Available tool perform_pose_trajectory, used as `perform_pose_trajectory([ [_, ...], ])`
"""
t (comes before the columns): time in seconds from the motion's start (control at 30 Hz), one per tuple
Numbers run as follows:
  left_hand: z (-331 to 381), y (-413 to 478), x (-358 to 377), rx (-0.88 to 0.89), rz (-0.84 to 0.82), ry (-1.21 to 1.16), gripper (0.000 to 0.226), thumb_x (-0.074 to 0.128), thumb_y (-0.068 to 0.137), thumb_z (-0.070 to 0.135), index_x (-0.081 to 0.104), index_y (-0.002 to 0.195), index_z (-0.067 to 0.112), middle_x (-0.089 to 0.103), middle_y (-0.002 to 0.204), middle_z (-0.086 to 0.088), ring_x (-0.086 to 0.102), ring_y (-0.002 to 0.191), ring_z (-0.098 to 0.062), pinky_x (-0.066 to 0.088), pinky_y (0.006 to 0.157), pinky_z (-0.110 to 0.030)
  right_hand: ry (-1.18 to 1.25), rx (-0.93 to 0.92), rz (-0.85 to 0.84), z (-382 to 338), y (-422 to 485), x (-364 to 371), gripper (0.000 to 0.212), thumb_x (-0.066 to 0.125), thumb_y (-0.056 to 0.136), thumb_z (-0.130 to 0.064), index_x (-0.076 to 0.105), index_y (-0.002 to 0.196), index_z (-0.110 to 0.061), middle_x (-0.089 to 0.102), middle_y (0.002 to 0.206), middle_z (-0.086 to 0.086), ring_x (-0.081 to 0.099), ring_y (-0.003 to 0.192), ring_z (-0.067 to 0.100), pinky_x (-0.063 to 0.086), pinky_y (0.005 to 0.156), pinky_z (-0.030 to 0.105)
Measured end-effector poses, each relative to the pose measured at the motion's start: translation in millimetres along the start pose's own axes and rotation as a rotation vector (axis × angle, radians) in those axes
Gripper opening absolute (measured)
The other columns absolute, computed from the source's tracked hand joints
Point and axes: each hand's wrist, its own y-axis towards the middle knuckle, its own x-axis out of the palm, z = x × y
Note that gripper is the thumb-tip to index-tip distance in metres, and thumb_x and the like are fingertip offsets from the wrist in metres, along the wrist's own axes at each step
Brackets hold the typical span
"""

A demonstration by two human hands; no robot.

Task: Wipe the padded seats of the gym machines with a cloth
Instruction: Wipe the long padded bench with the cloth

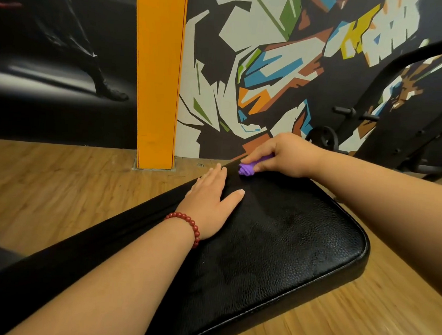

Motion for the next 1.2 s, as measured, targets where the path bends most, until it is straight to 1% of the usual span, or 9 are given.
perform_pose_trajectory([
  [0.1, -1, 1, 1, 0.011, -0.003, 0.008, 0.071, 0.029, 0.098, 0.057, 0.006, 0.155, 0.022, 0.0, 0.163, 0.007, 0.0, 0.149, -0.01, 0.005, 0.122, -0.036, 0.072, -0.023, -0.101, 1, -10, -4, 0.03, 0.073, 0.084, -0.018, 0.07, 0.104, -0.04, 0.068, 0.11, -0.019, 0.059, 0.102, -0.001, 0.04, 0.094, 0.015],
  [0.17, -2, 1, 1, 0.014, 0.002, 0.003, 0.071, 0.03, 0.098, 0.057, 0.007, 0.155, 0.022, 0.001, 0.163, 0.007, 0.0, 0.148, -0.009, 0.005, 0.122, -0.035, 0.084, -0.03, -0.081, 1, -9, -4, 0.03, 0.074, 0.083, -0.018, 0.07, 0.099, -0.042, 0.068, 0.105, -0.021, 0.06, 0.101, -0.002, 0.04, 0.093, 0.01],
  [0.37, -2, 2, 1, 0.007, -0.007, 0.005, 0.072, 0.03, 0.098, 0.058, 0.007, 0.155, 0.022, 0.002, 0.162, 0.008, 0.001, 0.148, -0.009, 0.006, 0.122, -0.035, -0.019, 0.057, 0.084, 4, 24, 2, 0.027, 0.068, 0.088, -0.019, 0.07, 0.115, -0.026, 0.066, 0.12, -0.006, 0.057, 0.107, 0.011, 0.038, 0.085, 0.014],
  [0.43, -1, 2, 0, 0.004, -0.011, 0.001, 0.072, 0.03, 0.098, 0.058, 0.006, 0.155, 0.022, 0.002, 0.162, 0.008, 0.001, 0.148, -0.009, 0.007, 0.122, -0.036, -0.032, 0.065, 0.046, 4, 27, 1, 0.031, 0.066, 0.09, -0.021, 0.066, 0.12, -0.03, 0.062, 0.124, -0.008, 0.054, 0.112, 0.013, 0.037, 0.09, 0.021],
  [0.5, -1, 2, 0, 0.008, -0.006, 0.0, 0.072, 0.031, 0.098, 0.058, 0.006, 0.155, 0.022, 0.002, 0.163, 0.008, 0.001, 0.148, -0.009, 0.007, 0.122, -0.036, -0.08, 0.053, -0.049, 1, 22, -1, 0.037, 0.064, 0.092, -0.021, 0.062, 0.126, -0.034, 0.056, 0.117, -0.014, 0.05, 0.106, 0.008, 0.035, 0.088, 0.02],
  [0.63, -1, 2, 0, 0.009, -0.007, 0.001, 0.072, 0.031, 0.098, 0.058, 0.006, 0.155, 0.022, 0.002, 0.162, 0.008, 0.001, 0.148, -0.009, 0.007, 0.122, -0.034, -0.038, -0.005, -0.123, -1, 11, -3, 0.034, 0.068, 0.089, -0.018, 0.066, 0.119, -0.033, 0.061, 0.112, -0.015, 0.054, 0.103, 0.005, 0.038, 0.089, 0.015],
  [0.87, 0, 0, 0, -0.007, 0.004, -0.027, 0.071, 0.033, 0.098, 0.057, 0.007, 0.155, 0.023, 0.003, 0.162, 0.009, 0.002, 0.148, -0.009, 0.009, 0.121, -0.036, -0.068, 0.045, 0.052, 1, 32, 3, 0.032, 0.066, 0.09, -0.018, 0.067, 0.121, -0.028, 0.064, 0.126, -0.004, 0.055, 0.115, 0.016, 0.038, 0.096, 0.023],
  [1.07, -2, 0, 1, -0.015, 0.038, -0.075, 0.072, 0.035, 0.097, 0.056, 0.009, 0.155, 0.023, 0.006, 0.162, 0.008, 0.004, 0.148, -0.009, 0.011, 0.121, -0.036, -0.007, -0.036, -0.111, -4, 17, 3, 0.03, 0.071, 0.086, -0.019, 0.071, 0.113, -0.033, 0.067, 0.112, -0.015, 0.058, 0.101, 0.003, 0.042, 0.096, 0.021],
  [1.2, -2, 0, 1, -0.023, 0.046, -0.088, 0.071, 0.036, 0.097, 0.055, 0.01, 0.155, 0.023, 0.007, 0.162, 0.008, 0.005, 0.148, -0.01, 0.012, 0.121, -0.035, -0.067, -0.045, -0.052, -2, 24, 3, 0.033, 0.067, 0.089, -0.017, 0.068, 0.12, -0.031, 0.065, 0.123, -0.008, 0.057, 0.111, 0.01, 0.039, 0.099, 0.022],
])
